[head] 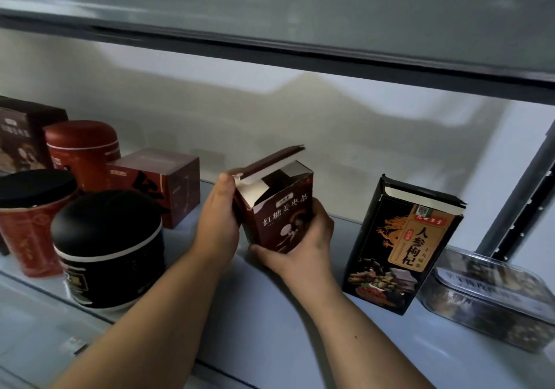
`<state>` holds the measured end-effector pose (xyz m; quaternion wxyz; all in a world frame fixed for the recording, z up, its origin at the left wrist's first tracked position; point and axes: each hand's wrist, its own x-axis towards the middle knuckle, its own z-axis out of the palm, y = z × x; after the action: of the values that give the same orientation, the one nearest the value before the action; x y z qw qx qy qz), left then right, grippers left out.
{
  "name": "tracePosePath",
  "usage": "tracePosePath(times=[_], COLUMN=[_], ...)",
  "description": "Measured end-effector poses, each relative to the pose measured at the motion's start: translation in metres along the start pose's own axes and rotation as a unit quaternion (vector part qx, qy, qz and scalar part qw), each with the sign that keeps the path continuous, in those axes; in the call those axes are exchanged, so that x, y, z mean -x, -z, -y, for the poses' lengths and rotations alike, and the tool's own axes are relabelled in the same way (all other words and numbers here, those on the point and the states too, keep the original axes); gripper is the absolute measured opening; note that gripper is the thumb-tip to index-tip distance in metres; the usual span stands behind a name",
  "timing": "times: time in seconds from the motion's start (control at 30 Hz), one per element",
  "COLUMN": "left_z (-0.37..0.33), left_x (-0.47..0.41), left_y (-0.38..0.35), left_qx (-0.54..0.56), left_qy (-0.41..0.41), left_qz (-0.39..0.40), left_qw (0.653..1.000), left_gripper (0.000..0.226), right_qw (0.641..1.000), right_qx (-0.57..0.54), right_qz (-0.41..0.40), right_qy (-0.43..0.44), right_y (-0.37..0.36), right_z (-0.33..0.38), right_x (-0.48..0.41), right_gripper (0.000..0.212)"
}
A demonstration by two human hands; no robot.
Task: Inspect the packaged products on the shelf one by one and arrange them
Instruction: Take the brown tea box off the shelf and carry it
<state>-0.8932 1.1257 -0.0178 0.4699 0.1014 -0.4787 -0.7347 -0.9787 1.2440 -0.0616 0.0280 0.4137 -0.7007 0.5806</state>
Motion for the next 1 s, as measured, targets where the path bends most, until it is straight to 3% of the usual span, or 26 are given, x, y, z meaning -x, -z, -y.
tracePosePath(times=[0.27, 0.43, 0.5, 0.57, 0.7, 0.87, 0.93, 1.0], left_z=[-0.012, -0.008, -0.005, -0.003, 0.003, 0.010, 0.008, 0.004], left_x=[0.010, 0.009, 0.010, 0.010, 0.008, 0.016, 0.018, 0.022], left_y=[-0.008, -0.006, -0.006, -0.006, -0.002, 0.003, 0.006, 0.011], left_qx=[0.042, 0.037, 0.007, -0.012, -0.061, -0.162, -0.197, -0.210], left_qy=[0.017, -0.007, -0.028, -0.052, -0.070, -0.005, 0.025, 0.045], left_qz=[-0.004, 0.002, 0.013, 0.032, 0.065, 0.145, 0.152, 0.138], left_qw=[0.999, 0.999, 1.000, 0.998, 0.994, 0.976, 0.968, 0.967], left_gripper=[0.056, 0.045, 0.048, 0.029, 0.036, 0.040, 0.042, 0.049], right_qw=[0.999, 1.000, 1.000, 1.000, 0.999, 0.997, 0.995, 0.993], right_qx=[0.004, 0.007, -0.002, -0.015, -0.041, -0.065, -0.082, -0.103], right_qz=[-0.011, -0.003, -0.001, -0.002, -0.011, -0.034, -0.037, -0.037], right_qy=[0.035, 0.022, 0.016, 0.011, -0.001, -0.031, -0.039, -0.046], right_y=[-0.002, -0.001, 0.000, -0.001, -0.002, -0.002, -0.002, -0.003], right_z=[-0.002, -0.002, 0.000, 0.001, -0.001, -0.004, -0.004, -0.005], right_x=[0.002, 0.002, 0.002, 0.002, 0.000, -0.004, -0.005, -0.006], right_gripper=[0.122, 0.125, 0.122, 0.121, 0.118, 0.118, 0.106, 0.071])
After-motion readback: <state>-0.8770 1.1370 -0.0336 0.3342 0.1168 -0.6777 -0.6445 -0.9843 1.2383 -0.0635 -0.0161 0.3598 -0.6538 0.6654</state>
